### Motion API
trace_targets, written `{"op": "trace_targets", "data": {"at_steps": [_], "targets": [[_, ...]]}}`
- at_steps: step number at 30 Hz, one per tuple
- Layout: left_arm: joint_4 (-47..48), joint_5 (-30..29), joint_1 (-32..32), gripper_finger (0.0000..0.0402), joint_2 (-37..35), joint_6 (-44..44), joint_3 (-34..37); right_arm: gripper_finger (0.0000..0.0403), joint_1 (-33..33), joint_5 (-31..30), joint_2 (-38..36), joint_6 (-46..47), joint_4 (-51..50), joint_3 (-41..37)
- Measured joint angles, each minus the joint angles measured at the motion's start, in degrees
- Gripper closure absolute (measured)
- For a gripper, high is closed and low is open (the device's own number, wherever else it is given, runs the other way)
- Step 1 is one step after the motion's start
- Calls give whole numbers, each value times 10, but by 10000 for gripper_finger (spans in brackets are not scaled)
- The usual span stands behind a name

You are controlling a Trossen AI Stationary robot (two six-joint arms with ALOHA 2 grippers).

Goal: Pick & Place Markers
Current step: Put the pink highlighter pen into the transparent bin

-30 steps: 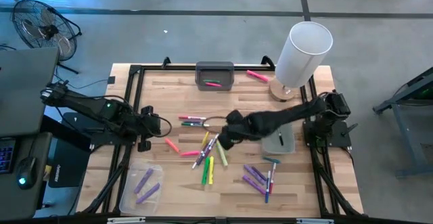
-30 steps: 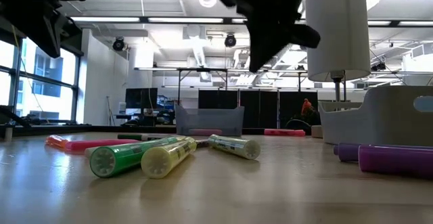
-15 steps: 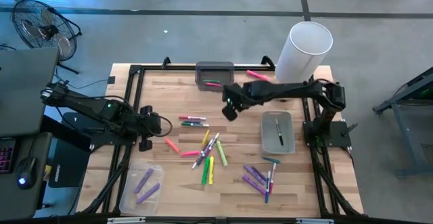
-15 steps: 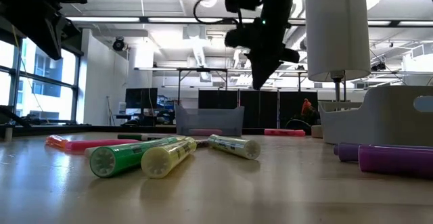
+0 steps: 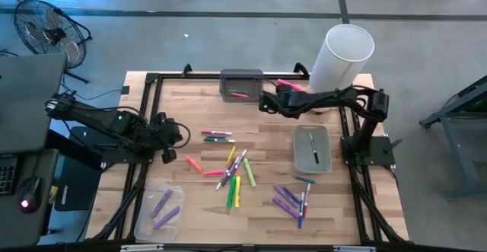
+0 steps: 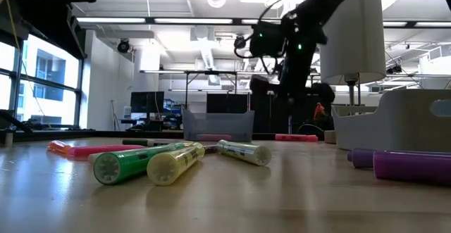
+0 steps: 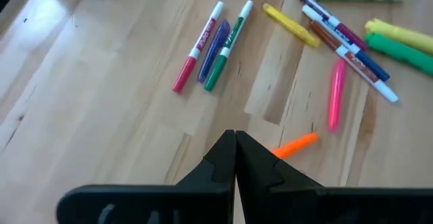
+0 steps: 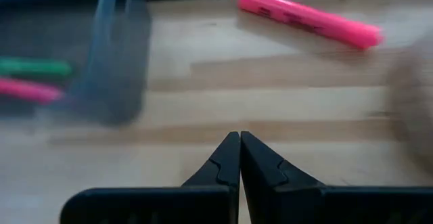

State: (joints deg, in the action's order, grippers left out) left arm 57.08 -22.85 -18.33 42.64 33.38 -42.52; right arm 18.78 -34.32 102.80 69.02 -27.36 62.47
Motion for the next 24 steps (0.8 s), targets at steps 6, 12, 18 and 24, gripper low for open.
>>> {"op": "trace_targets", "data": {"at_steps": [6, 12, 18, 24], "targets": [[0, 10, 0, 401, -10, 31, -1, 403, 38, -39, 0, 19, 101, -47], [1, 14, 0, 401, -10, 42, -1, 403, 81, -63, 0, -25, 156, -52], [1, 15, 0, 401, -9, 44, -1, 403, 124, -62, 0, -37, 171, -52], [1, 8, 0, 401, -9, 47, -1, 403, 152, -34, 31, -62, 178, -52]]}}
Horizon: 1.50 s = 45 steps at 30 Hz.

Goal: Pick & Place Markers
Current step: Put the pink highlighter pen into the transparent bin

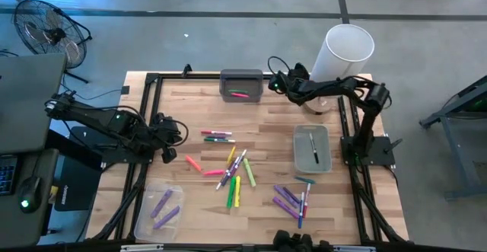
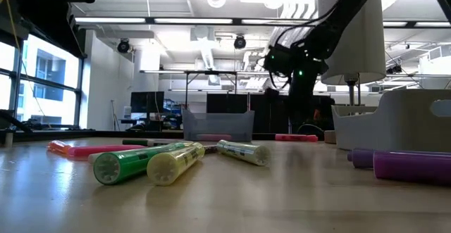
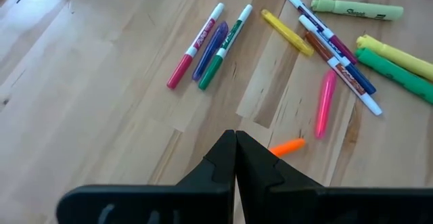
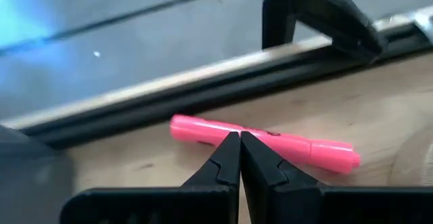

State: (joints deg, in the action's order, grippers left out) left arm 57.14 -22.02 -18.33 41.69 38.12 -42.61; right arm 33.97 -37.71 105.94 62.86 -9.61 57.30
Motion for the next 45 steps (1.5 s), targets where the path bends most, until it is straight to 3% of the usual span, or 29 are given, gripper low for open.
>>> {"op": "trace_targets", "data": {"at_steps": [11, 21, 33, 45], "targets": [[4, -1, 0, 401, 0, 27, 0, 403, 34, 21, 25, -16, 4, 0], [5, -11, 0, 401, 0, 26, 0, 403, 52, 145, 25, -53, -11, 0], [18, -8, 0, 401, 0, 22, 0, 403, -27, 172, 23, -50, -27, 1], [19, 23, 0, 401, 0, -8, 0, 403, -104, 262, -28, -61, -99, -1]]}}
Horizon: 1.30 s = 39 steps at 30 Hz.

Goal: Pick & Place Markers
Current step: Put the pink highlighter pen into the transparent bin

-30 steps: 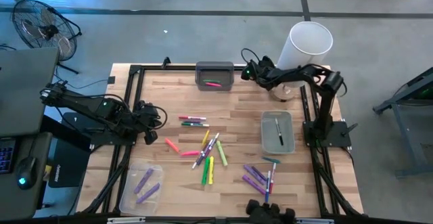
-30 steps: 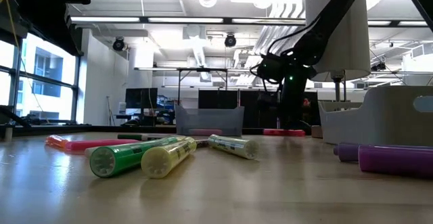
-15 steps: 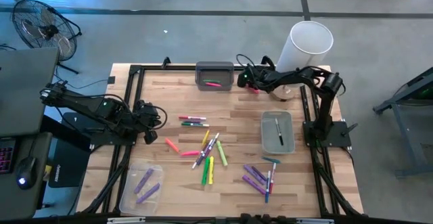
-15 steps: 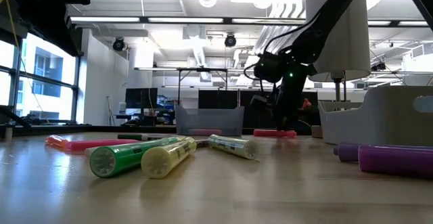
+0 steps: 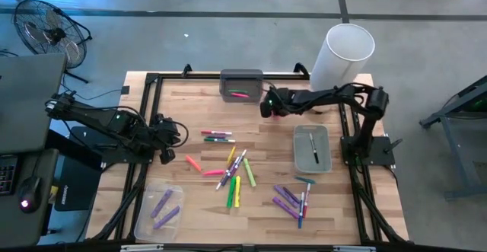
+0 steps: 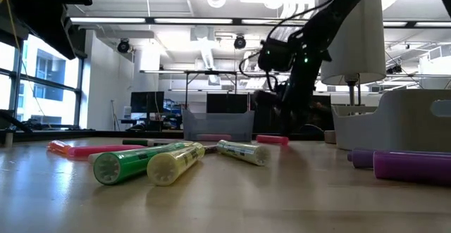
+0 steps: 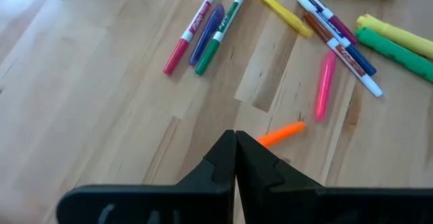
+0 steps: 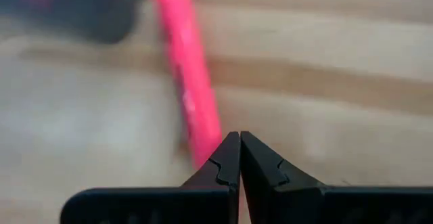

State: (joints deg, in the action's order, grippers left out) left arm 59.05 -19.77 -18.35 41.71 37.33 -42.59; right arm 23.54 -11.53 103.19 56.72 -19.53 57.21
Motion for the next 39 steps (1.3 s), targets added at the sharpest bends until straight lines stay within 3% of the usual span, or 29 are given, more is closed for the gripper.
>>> {"op": "trace_targets", "data": {"at_steps": [6, 11, 18, 23, 28, 32, 35, 39], "targets": [[0, 1, 0, 401, 0, -7, 0, 403, -37, 65, -26, -69, 11, 0], [0, 10, 0, 401, 0, -13, 0, 403, -79, 20, -36, -54, -10, 23], [-1, 15, 0, 401, 0, -13, 0, 403, -171, -136, -3, -145, -139, 196], [-1, 17, 0, 401, 0, -13, 0, 403, -180, -148, 81, -158, -301, 354], [-2, 28, 0, 402, 0, -11, 0, 401, -161, -167, 138, -147, -415, 440], [-2, 29, 0, 401, 0, -10, 0, 378, -129, -133, 150, -148, -423, 433], [-2, 29, 0, 401, 0, -9, 0, 344, -100, -92, 150, -132, -417, 401], [-2, 29, 0, 402, 0, -9, 0, 289, -75, -83, 150, -119, -397, 359]]}}
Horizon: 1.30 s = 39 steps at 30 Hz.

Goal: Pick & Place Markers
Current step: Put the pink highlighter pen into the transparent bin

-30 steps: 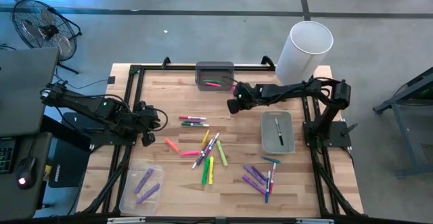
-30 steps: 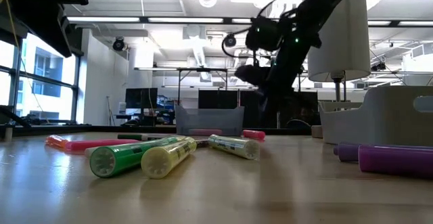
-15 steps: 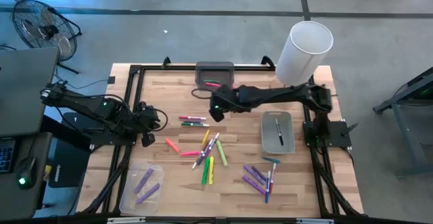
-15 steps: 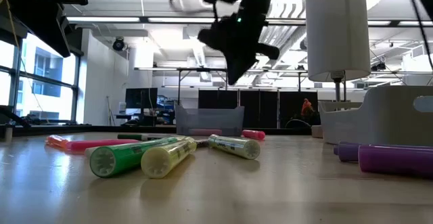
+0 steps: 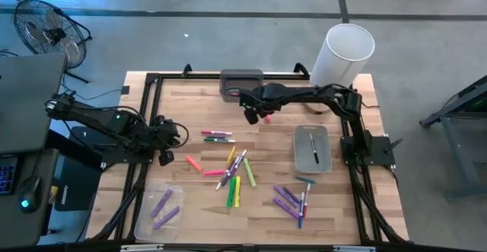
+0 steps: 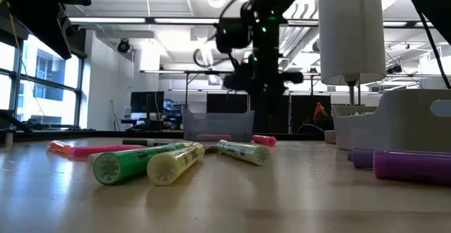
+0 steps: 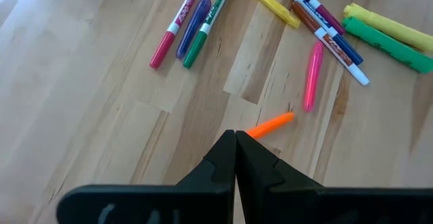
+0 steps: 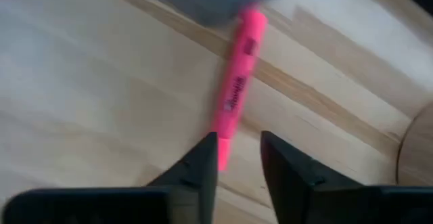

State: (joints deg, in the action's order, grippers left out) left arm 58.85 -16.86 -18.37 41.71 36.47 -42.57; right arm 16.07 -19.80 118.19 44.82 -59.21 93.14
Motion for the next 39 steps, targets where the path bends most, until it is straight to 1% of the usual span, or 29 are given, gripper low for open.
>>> {"op": "trace_targets", "data": {"at_steps": [3, 6, 9, 14, 16, 18, 21, 25, 27, 29, 31, 32, 35, 39], "targets": [[0, 0, 0, 401, 0, 0, 0, 255, 12, 12, 0, -16, 49, -28], [0, -2, 0, 401, 0, -1, 0, 232, 22, 32, 0, -26, 102, -56], [0, -2, 0, 402, 0, -1, 0, 224, 30, 42, 0, -26, 142, -86], [0, -4, 0, 402, 0, -2, 0, 224, 36, 13, -1, -42, 167, -124], [0, -7, 0, 402, 0, -2, 0, 232, 35, 6, -1, -43, 174, -137], [0, -7, 0, 402, 0, -2, 0, 248, 35, 5, -4, -41, 184, -152], [-8, -7, 0, 401, 1, -2, 0, 284, 34, 23, -5, -41, 192, -168], [-30, -20, 0, 401, 1, 0, 0, 345, 25, 40, -9, -29, 188, -180], [-44, -20, 0, 398, 1, 15, 0, 351, 17, 45, -12, -17, 173, -181], [-60, -19, 0, 386, 1, 26, 0, 351, 7, 50, -22, -6, 154, -183], [-68, -19, 0, 364, 1, 28, 0, 351, -5, 64, -41, 18, 113, -186], [-70, -19, 0, 350, 2, 28, 0, 351, -13, 73, -52, 32, 83, -187], [-80, -23, 0, 301, 7, 28, 0, 351, -36, 70, -93, 76, 26, -188], [-122, -50, 0, 240, 15, 10, 0, 345, -92, 21, -156, 137, -14, -187]]}}
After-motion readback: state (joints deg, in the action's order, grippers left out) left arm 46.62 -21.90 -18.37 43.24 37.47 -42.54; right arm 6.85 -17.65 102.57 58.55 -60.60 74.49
